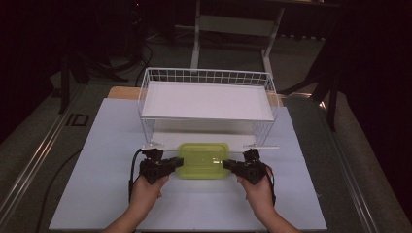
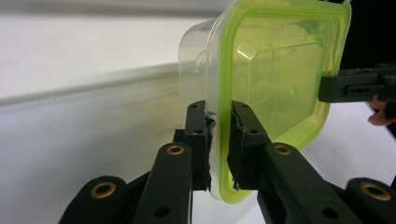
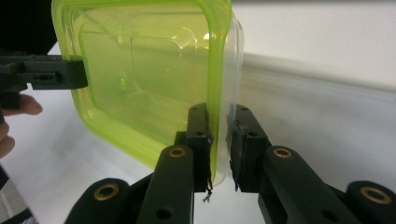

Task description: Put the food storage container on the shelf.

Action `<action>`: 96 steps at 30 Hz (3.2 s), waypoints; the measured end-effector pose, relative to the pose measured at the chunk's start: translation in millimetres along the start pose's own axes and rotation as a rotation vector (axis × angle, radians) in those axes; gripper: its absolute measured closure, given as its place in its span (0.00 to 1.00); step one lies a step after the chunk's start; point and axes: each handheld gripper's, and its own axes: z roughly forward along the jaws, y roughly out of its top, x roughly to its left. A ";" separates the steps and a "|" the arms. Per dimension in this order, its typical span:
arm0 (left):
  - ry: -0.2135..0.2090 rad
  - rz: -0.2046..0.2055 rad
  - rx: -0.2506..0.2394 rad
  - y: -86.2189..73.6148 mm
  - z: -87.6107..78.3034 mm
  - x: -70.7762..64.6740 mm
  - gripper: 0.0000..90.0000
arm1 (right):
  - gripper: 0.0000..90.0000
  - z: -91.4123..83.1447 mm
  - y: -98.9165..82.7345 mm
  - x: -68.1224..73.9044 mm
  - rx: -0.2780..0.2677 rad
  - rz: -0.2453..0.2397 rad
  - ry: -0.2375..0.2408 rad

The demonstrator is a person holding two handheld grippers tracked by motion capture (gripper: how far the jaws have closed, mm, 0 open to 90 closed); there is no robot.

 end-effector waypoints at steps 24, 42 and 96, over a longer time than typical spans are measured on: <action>-0.013 0.024 -0.060 27.1 41.7 19.7 0.89 | 0.88 23.2 25.3 -29.1 -0.055 0.060 -0.084; -0.034 0.006 -0.100 26.3 64.6 38.1 0.87 | 0.88 39.4 30.7 -39.1 -0.066 0.078 -0.129; -0.112 0.119 -0.214 27.9 56.9 35.6 0.33 | 0.60 33.0 29.0 -17.3 -0.168 -0.126 -0.184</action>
